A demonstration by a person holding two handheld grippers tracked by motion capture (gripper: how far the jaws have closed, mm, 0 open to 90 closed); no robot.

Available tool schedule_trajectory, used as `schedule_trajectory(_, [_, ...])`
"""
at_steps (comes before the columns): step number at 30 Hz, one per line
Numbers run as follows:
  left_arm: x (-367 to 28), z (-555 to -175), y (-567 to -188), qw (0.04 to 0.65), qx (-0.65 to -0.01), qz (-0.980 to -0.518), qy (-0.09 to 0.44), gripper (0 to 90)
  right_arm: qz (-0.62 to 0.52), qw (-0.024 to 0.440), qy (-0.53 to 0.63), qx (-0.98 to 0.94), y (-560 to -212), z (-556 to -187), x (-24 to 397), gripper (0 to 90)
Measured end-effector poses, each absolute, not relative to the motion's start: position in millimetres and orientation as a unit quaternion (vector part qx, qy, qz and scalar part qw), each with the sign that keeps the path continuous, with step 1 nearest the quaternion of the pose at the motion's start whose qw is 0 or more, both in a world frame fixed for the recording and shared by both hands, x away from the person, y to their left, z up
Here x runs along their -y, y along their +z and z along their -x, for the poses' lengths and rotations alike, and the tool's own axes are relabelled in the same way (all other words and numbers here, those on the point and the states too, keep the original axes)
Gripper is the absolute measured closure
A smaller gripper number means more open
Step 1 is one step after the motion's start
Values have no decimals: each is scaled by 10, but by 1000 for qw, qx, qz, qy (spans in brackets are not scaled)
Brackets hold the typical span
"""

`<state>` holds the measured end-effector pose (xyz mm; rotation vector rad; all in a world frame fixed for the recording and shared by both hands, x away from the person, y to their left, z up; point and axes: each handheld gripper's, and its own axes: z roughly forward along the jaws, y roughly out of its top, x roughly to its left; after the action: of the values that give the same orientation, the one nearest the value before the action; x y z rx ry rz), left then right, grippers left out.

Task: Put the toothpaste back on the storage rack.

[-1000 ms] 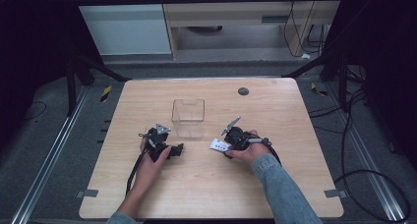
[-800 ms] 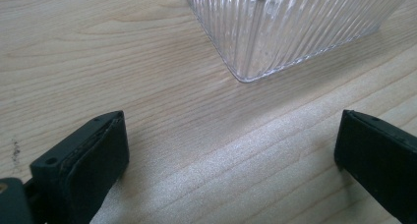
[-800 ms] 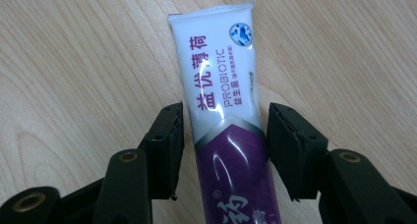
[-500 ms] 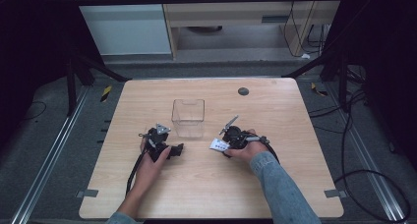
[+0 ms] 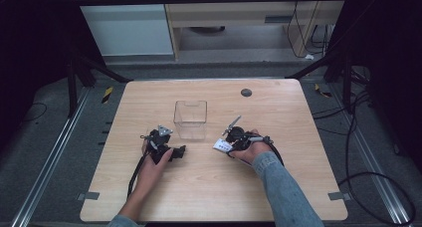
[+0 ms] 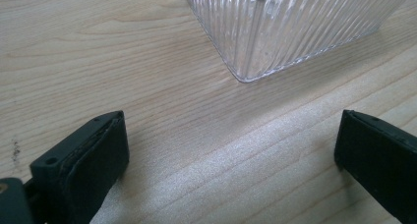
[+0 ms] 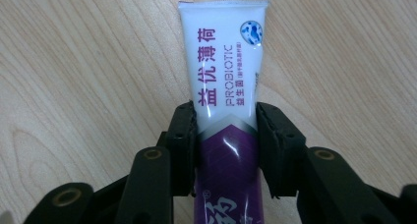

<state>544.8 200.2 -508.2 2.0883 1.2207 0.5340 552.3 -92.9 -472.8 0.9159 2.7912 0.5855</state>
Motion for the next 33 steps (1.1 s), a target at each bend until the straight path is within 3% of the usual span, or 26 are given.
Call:
schedule_trajectory(11, [-2002,-5448,-5082,326,-466,-797,204,0,-339,77,188,-919,-4648,-5508,910,769])
schedule_trajectory(33, [-2002,-5448,-5082,326,-466,-797,204,0,-383,111,269,-877,-4392,-5416,1192,791])
